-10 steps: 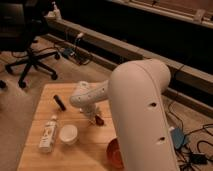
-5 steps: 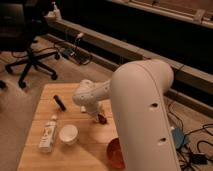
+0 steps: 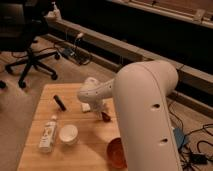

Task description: Drag the pepper across the table

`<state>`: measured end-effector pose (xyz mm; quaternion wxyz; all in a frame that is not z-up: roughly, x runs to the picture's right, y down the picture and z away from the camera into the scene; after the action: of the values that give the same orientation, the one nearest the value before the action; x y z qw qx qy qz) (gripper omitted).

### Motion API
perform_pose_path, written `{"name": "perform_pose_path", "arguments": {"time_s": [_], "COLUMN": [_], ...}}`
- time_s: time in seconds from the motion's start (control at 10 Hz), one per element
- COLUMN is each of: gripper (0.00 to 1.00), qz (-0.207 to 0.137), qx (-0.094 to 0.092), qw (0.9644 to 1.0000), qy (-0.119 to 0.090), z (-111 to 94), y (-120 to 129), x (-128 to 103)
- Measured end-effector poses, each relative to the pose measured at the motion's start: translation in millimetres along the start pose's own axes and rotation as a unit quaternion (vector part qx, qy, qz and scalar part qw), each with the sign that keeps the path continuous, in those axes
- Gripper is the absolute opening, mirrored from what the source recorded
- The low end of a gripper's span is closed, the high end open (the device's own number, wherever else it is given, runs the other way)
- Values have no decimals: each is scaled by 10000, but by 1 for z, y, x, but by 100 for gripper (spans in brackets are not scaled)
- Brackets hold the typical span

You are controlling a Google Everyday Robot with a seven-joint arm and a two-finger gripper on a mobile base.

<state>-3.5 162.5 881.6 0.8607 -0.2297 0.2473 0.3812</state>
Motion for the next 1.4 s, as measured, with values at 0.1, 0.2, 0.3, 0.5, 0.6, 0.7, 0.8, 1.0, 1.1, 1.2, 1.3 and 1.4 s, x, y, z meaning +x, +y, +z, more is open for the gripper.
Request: {"name": "perform_pose_path", "arguments": {"time_s": [0.1,0.2,0.3,0.5,0.6,0.7,0.8,1.0,1.1,1.2,1.3,1.4], "gripper": [46,46,46,46,46,46,46,46,46,46,46,46], "qz": [23,40,50,76,85,101,122,162,195,227,259,298], "qx": [-2,-7,-8,5,20,33,52,72,74,71,66,69], "qw": [10000,10000,10000,9999,9999,9999,9999,9997,9997,9996,9995,9994], "qy": [25,44,55,68,71,70,93,140,155,159,149,149], "z": [3,5,7,10,11,12,15,21,23,25,27,27], "y": [-5,-8,-12,-19,-23,-27,-31,-39,-43,-47,-51,-55], "x": [2,4,5,7,8,9,13,19,22,24,25,26]}}
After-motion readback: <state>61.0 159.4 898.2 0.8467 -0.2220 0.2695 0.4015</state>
